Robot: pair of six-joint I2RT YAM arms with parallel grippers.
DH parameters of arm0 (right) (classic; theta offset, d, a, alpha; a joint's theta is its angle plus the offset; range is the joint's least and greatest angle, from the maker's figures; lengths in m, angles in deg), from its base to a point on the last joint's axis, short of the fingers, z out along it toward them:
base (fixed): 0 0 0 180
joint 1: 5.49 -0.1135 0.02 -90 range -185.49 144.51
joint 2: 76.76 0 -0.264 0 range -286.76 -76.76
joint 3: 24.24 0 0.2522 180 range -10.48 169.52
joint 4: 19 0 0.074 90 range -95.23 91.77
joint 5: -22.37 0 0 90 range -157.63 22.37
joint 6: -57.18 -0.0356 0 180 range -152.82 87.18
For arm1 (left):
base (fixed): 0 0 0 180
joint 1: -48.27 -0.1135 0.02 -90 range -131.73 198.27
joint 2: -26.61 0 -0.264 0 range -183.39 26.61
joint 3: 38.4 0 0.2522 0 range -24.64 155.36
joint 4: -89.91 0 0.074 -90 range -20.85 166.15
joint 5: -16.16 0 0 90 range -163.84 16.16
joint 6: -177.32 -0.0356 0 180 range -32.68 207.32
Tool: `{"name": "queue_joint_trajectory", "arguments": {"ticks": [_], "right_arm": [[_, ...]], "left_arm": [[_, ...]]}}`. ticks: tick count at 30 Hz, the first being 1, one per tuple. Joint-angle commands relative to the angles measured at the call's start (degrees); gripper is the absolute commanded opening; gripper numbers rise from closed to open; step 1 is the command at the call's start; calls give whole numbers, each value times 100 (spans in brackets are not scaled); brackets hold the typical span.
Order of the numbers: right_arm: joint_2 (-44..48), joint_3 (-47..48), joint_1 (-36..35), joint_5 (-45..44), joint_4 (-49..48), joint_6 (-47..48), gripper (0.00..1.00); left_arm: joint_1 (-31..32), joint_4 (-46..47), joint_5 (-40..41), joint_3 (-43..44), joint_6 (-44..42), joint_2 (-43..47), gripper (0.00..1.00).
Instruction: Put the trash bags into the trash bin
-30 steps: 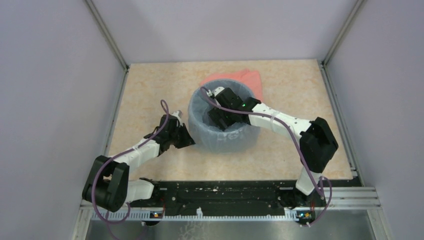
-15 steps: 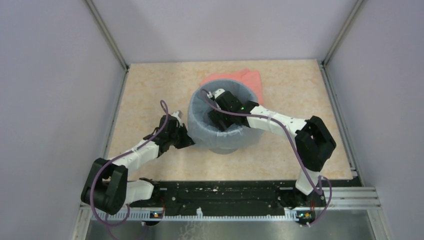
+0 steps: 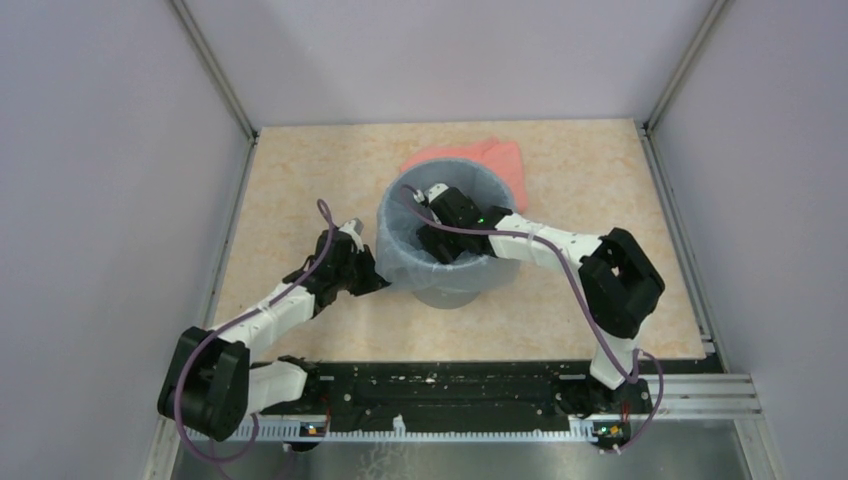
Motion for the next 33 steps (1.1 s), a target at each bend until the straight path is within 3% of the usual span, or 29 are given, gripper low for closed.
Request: {"name": "queue_joint_trajectory", "arguments": {"ticks": [1, 14, 33], "right_arm": [[-190, -75, 80, -19, 68, 63, 96], [-370, 58, 223, 113, 180, 234, 95], [-1080, 852, 242, 333, 870, 316, 95]], "left_arm": [[36, -23, 44, -50, -7, 219, 15], [89, -286, 21, 114, -18, 488, 26], [121, -480, -80, 38, 66, 899, 27]]}}
